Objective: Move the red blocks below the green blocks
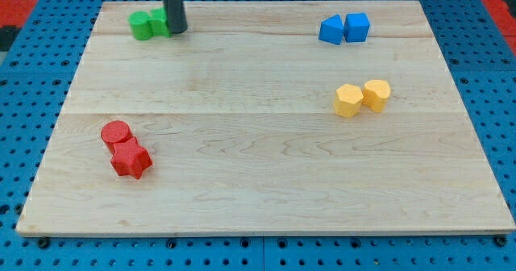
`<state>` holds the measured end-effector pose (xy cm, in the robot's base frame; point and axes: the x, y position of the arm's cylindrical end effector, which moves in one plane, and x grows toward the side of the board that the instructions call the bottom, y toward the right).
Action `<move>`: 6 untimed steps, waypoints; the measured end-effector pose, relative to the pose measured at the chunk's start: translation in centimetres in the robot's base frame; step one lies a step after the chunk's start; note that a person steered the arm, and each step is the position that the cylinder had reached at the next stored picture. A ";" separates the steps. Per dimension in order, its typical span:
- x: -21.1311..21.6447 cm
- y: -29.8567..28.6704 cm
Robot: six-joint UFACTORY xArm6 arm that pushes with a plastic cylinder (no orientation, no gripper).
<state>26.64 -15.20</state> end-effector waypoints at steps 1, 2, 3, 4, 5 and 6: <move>0.8 -1.9; 0.8 -2.0; 3.4 1.3; 13.0 7.4; 24.9 10.1; 29.7 5.6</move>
<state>56.32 -9.58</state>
